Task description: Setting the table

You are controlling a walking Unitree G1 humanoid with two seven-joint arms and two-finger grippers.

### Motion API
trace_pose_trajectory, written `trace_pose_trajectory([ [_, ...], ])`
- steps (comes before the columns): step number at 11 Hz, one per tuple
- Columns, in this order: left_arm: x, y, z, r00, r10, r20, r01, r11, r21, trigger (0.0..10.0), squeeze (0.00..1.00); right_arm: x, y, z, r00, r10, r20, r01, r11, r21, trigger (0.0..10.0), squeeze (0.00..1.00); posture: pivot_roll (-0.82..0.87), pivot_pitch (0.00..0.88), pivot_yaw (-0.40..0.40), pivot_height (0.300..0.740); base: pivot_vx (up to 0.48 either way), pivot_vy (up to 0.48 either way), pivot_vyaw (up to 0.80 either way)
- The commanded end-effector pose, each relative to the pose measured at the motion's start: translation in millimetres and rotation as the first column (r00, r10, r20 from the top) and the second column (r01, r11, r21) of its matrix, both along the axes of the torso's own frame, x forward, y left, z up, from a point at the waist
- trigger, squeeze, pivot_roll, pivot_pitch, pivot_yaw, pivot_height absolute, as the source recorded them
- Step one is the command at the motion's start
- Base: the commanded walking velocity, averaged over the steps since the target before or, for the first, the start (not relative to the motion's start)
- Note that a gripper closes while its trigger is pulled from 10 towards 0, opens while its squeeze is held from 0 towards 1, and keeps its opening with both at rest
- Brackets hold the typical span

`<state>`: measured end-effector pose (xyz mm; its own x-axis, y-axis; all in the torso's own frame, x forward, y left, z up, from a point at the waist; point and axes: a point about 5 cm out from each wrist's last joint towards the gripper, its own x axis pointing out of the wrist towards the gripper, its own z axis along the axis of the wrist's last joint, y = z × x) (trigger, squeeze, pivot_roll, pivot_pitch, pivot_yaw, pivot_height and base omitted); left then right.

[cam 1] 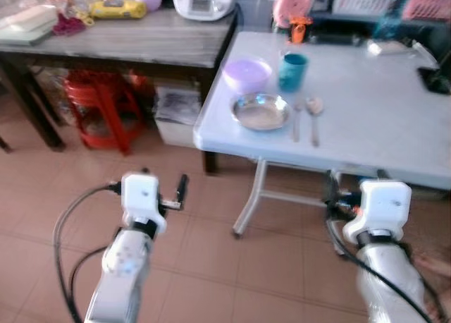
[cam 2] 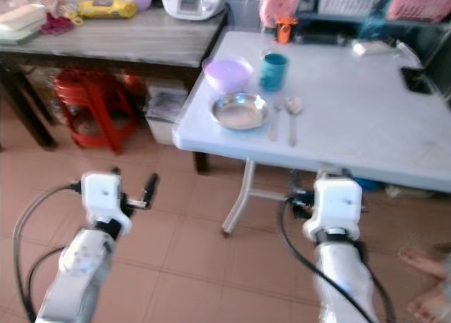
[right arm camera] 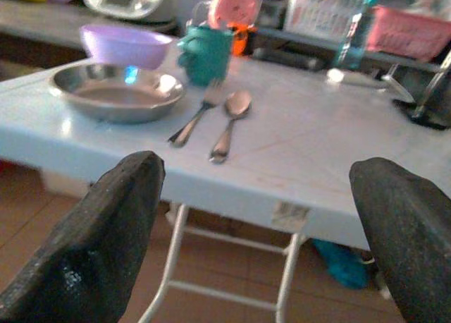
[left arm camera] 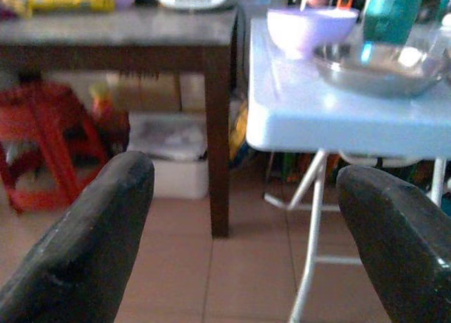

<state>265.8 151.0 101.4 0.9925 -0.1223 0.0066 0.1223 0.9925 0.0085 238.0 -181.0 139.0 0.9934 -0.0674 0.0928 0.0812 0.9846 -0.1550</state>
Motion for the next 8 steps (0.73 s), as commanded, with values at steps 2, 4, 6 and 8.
trace_pose_trajectory([
  [2,0.9,3.1,4,1.0,-0.007,0.015,0.007,1.0,-0.019,10.0,0.0,4.3,1.8,6,1.0,0.01,0.02,-0.01,1.0,-0.009,10.0,0.0,-0.04,0.078,0.024,0.74,0.0,0.0,0.0],
  [4,0.7,0.6,5,0.999,-0.025,0.028,0.026,0.999,-0.028,10.0,0.0,6.8,6.0,7,0.999,0.029,0.027,-0.029,1.0,-0.009,10.0,0.0,-0.04,0.074,0.027,0.74,0.0,0.0,0.0],
  [6,0.3,-2.1,6,0.998,-0.046,0.037,0.047,0.998,-0.036,10.0,0.0,7.9,10.7,7,0.998,0.052,0.031,-0.051,0.998,-0.03,10.0,0.0,-0.04,0.076,0.03,0.74,0.126,0.0,0.0],
  [8,0.0,-4.6,6,0.998,-0.058,0.037,0.06,0.997,-0.04,10.0,0.0,7.1,11.2,6,0.998,0.05,0.027,-0.049,0.998,-0.044,10.0,0.0,-0.04,0.083,0.029,0.74,0.268,0.0,0.0],
])
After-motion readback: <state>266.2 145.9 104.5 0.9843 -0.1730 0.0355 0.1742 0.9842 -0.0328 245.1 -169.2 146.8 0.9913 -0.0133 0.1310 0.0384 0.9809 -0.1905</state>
